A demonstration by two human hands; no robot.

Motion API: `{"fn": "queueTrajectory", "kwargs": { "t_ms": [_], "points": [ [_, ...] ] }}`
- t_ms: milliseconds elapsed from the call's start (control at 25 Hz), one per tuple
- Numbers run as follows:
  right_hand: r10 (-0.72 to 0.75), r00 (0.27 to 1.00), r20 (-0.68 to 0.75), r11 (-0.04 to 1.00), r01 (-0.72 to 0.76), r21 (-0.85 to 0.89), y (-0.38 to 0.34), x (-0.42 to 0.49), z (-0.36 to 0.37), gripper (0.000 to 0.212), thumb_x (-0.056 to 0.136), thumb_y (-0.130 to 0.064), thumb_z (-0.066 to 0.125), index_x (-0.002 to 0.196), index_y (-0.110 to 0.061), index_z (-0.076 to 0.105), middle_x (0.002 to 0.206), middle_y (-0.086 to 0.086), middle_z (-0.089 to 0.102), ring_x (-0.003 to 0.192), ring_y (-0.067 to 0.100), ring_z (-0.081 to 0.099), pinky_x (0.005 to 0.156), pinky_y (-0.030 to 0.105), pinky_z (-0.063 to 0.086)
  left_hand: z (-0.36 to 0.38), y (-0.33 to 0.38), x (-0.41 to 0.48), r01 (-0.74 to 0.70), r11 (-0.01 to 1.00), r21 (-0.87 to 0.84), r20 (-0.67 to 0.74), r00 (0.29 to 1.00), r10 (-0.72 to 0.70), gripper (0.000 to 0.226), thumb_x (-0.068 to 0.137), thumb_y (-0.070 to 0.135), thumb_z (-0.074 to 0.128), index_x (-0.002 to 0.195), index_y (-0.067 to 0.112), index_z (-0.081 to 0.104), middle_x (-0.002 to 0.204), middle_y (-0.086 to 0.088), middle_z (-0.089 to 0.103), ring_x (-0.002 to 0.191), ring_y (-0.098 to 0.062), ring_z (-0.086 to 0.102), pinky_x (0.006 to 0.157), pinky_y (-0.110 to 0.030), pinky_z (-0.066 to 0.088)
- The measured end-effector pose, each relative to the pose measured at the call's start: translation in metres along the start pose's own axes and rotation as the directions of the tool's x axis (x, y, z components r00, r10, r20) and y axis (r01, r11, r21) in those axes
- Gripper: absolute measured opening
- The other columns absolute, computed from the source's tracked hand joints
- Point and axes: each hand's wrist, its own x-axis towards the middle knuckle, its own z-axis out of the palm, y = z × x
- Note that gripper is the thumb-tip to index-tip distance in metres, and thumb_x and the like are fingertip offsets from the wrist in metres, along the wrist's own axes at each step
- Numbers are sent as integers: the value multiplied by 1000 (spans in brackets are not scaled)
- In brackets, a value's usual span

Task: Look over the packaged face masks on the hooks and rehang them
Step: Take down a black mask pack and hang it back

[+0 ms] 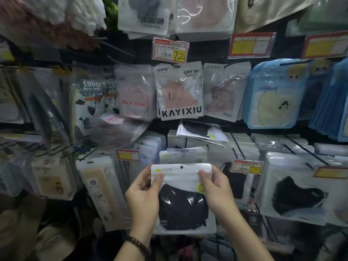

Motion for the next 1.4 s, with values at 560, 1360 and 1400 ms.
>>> {"fn": "queueTrajectory", "kwargs": {
  "t_ms": [560, 1360, 1400],
  "points": [
    [-69, 992, -109, 994, 59, -91, -8, 26, 9, 19, 112, -21, 57, 104, -19, 74, 94, 7, 80, 82, 17, 74, 77, 35, 58, 16, 1, 34, -65, 966, 252, 14, 998, 63, 40, 90, 12, 86, 120, 36, 75, 88, 24, 80, 84, 8, 74, 75, -9, 56],
    [124, 991, -48, 751, -125, -648, -26, 20, 8, 38, 113, -38, 46, 138, -10, 43, 134, 12, 55, 120, 30, 59, 94, 41, 52, 24, 7, 28, -247, 585, 772, 221, 968, 117, 60, 101, 21, 72, 154, 41, 53, 73, 14, 62, 60, 3, 56, 65, -9, 49],
    [169, 986, 0, 685, -118, -719, -31, 15, 5, 44, 113, -35, 46, 147, -7, 37, 140, 17, 54, 123, 33, 60, 94, 40, 51, 22, 16, 26, -275, 524, 806, 253, 961, 114, 56, 102, 22, 71, 152, 39, 56, 73, 10, 63, 59, 0, 56, 64, -11, 48]
  ]
}}
